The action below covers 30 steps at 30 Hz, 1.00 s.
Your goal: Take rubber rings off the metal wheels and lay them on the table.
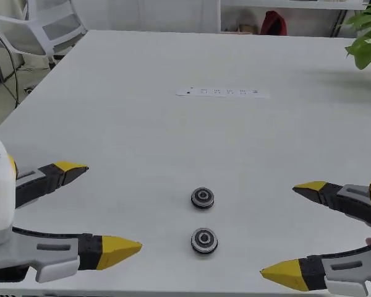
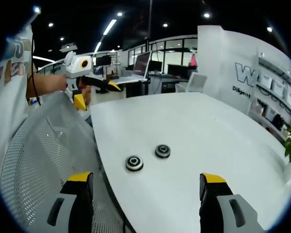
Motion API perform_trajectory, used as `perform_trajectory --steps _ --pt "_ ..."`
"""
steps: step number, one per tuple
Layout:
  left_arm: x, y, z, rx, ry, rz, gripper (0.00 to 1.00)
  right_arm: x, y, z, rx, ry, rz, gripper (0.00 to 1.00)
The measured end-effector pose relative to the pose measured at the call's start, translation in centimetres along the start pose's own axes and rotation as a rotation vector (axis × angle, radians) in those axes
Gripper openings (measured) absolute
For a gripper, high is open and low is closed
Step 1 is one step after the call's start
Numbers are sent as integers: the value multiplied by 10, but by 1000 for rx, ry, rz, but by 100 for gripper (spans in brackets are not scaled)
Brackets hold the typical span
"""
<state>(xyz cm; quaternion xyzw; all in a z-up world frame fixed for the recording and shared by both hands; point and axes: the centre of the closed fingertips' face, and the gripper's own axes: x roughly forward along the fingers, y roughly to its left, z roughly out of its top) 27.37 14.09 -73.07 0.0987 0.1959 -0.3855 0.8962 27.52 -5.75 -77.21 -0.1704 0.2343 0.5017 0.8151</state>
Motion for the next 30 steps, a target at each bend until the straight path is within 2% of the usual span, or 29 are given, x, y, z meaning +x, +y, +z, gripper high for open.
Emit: perform_trajectory --steps 6,16,22,28,30 --pt "4 4 3 -4 -6 1 91 1 -2 2 -3 -4 0 91" --pt "12 0 10 16 -11 -24 90 4 -3 5 -10 -31 19 91" --pt "16 0 6 33 18 -31 89 9 -5 8 -21 -53 32 89" --pt "19 1 7 43 18 -38 87 18 -7 10 -40 -69 58 87" --pt "21 1 6 49 18 -47 85 21 -8 11 -55 -77 62 84"
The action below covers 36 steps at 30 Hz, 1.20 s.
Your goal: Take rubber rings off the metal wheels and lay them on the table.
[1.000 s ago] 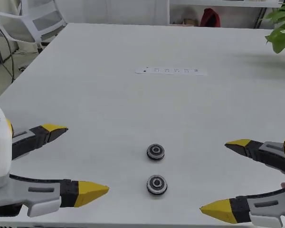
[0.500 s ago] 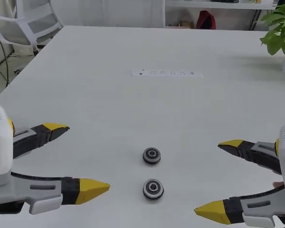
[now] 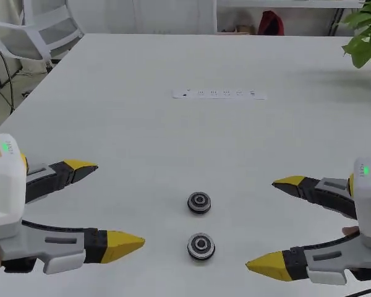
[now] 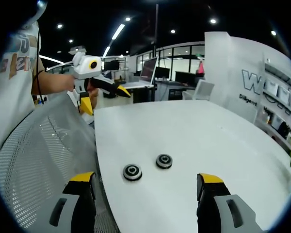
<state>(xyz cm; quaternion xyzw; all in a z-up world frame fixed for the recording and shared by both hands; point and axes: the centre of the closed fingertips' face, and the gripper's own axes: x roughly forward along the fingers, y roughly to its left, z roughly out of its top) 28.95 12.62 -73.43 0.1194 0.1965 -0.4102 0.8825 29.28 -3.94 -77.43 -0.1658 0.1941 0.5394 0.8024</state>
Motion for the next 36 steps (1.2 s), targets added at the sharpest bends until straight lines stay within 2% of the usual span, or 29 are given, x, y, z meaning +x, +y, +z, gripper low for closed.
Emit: perform_trajectory --steps 5,10,13,20,23,36 --pt "9 1 -6 24 24 -21 84 10 1 0 4 -20 35 80" --pt "15 2 -3 33 10 -44 80 18 3 -4 -17 -17 59 76" --pt "21 2 -5 31 18 -55 79 21 2 -4 -13 -23 66 74" --pt "33 -6 -8 54 17 -104 77 28 7 -11 -41 -5 100 66" --pt "38 -8 -11 77 36 -123 76 32 8 -12 -58 5 115 66" --pt "54 -15 -7 140 57 -186 71 47 10 -10 -73 11 183 59"
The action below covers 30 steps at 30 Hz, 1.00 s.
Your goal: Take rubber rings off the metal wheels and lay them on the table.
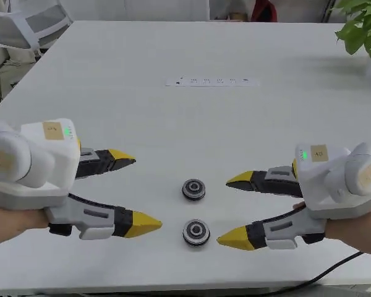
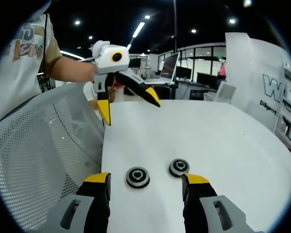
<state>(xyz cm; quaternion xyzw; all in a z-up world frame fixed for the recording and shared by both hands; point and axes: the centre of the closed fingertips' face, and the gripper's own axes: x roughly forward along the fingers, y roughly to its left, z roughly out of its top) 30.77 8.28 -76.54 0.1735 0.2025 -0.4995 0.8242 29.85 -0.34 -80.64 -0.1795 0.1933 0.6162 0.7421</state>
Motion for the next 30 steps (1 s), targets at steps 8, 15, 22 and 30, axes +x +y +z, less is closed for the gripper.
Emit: perform_trajectory --steps 8,15,22,30 --pt "13 -4 0 16 12 -35 66 8 1 -2 1 14 33 57" --pt "23 -7 -1 38 31 -60 64 13 4 -5 -8 32 57 55" --pt "31 -9 -3 46 45 -81 61 15 1 -9 11 33 58 52" --pt "43 -17 -7 60 70 -116 59 17 -1 -17 31 38 60 50"
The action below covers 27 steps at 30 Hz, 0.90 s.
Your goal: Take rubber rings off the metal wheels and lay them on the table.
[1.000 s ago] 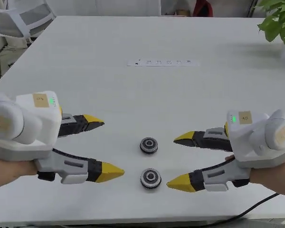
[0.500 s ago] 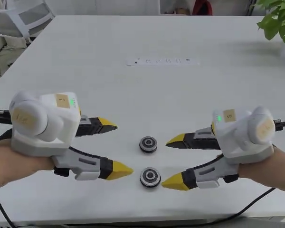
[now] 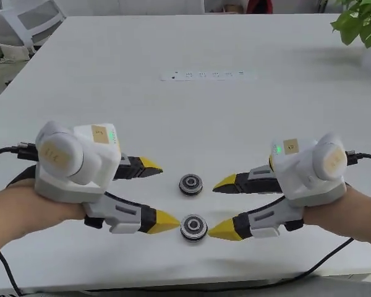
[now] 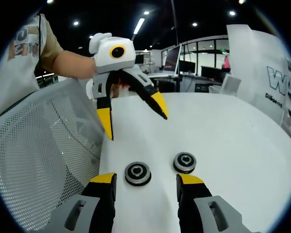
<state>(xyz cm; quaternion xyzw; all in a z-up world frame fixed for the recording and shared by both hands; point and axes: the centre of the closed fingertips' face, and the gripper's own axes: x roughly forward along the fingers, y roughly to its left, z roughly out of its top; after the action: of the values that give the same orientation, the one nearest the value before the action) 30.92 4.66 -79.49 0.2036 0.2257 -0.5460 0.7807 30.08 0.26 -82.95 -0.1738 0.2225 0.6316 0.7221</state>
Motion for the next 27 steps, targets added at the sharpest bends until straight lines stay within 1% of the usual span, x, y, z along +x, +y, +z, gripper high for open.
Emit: perform_trajectory --steps 4,6,9,13,16,18,20,21,27 --pt "6 -5 0 0 8 -24 57 1 1 -2 0 4 9 47" --pt "8 -8 3 19 4 -30 55 2 2 -3 0 4 13 46" --pt "12 -11 3 17 4 -44 54 4 3 -4 4 6 17 46" --pt "18 -13 -6 6 27 -63 53 7 4 -8 15 12 24 45" --pt "19 -14 -7 -22 20 -72 51 8 5 -10 28 12 27 44" --pt "20 -14 -8 -29 20 -73 50 10 7 -14 35 21 37 42" --pt "22 -15 -11 -28 30 -78 48 12 7 -15 38 23 41 42" --pt "22 -16 -14 -24 43 -85 48 13 8 -15 46 22 45 42" --pt "27 -19 -16 -23 56 -101 44 14 8 -16 67 21 58 40"
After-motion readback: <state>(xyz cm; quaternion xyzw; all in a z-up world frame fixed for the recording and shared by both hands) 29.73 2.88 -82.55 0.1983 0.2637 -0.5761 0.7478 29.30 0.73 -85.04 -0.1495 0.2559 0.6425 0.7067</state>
